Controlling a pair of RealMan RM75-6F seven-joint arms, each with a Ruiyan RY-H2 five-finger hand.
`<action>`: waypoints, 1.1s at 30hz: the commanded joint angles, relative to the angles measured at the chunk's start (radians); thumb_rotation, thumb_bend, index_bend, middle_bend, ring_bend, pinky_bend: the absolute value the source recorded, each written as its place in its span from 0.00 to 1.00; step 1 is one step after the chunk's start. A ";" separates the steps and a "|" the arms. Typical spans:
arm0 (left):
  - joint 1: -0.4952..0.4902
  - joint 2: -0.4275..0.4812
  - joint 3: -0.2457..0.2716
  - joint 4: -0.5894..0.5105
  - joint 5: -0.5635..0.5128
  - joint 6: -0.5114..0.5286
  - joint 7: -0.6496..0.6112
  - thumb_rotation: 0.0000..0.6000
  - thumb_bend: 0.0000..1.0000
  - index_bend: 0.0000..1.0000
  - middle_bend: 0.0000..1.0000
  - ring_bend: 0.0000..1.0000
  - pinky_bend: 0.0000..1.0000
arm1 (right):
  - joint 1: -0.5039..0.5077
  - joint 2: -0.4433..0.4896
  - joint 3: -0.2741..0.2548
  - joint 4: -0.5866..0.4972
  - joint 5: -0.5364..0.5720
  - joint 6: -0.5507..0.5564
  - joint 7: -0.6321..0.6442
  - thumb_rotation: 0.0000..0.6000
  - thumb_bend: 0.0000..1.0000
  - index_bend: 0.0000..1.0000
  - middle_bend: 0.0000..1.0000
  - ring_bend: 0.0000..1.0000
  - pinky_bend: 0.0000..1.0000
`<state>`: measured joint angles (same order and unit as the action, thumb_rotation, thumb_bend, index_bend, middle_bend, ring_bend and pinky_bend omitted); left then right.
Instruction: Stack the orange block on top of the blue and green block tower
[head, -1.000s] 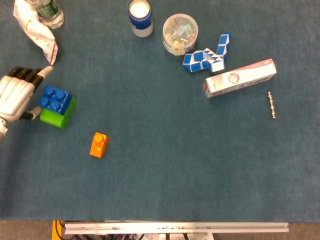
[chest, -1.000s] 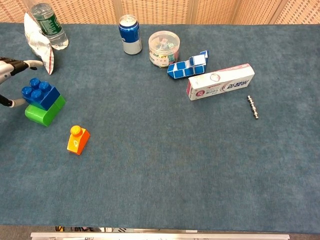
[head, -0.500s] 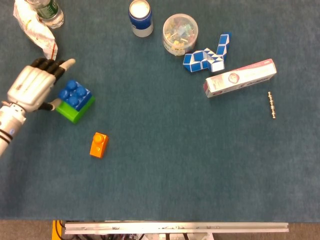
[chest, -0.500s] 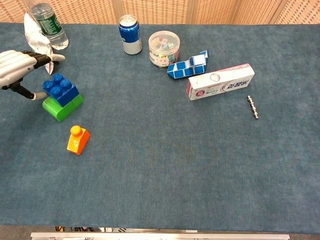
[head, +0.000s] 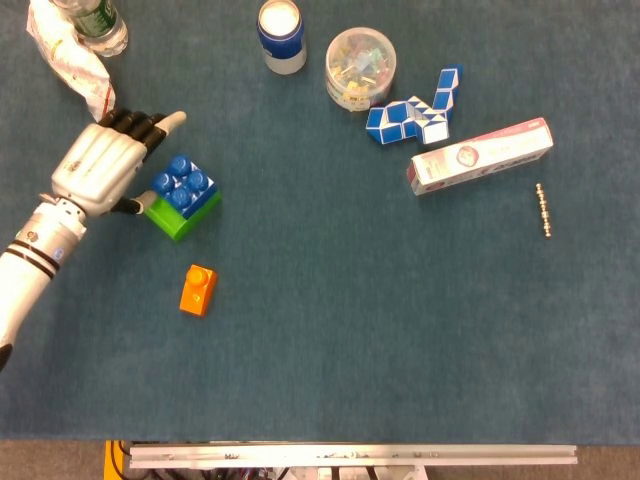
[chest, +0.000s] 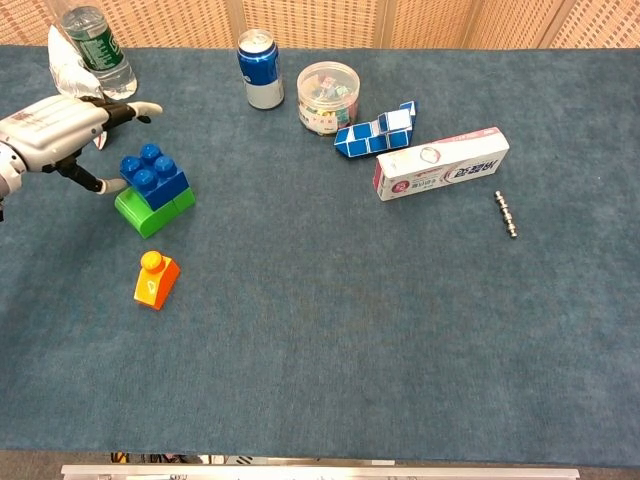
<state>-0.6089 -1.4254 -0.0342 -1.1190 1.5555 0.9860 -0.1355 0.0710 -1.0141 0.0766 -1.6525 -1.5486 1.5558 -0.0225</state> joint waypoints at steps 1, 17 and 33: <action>-0.002 0.007 -0.006 -0.018 -0.012 0.003 0.017 1.00 0.25 0.01 0.17 0.17 0.15 | -0.001 -0.003 0.000 0.009 0.003 -0.003 0.009 1.00 0.25 0.31 0.37 0.32 0.36; 0.107 0.197 0.081 -0.182 0.099 0.218 -0.104 1.00 0.25 0.16 0.24 0.23 0.19 | 0.021 -0.021 -0.001 0.033 -0.008 -0.036 0.027 1.00 0.25 0.31 0.37 0.32 0.36; 0.113 0.254 0.205 -0.234 0.312 0.304 -0.176 1.00 0.25 0.26 0.30 0.28 0.26 | 0.024 -0.020 -0.008 0.001 -0.025 -0.036 -0.005 1.00 0.25 0.31 0.37 0.32 0.36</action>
<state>-0.4896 -1.1724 0.1639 -1.3468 1.8587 1.2962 -0.3186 0.0953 -1.0341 0.0689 -1.6510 -1.5739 1.5199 -0.0276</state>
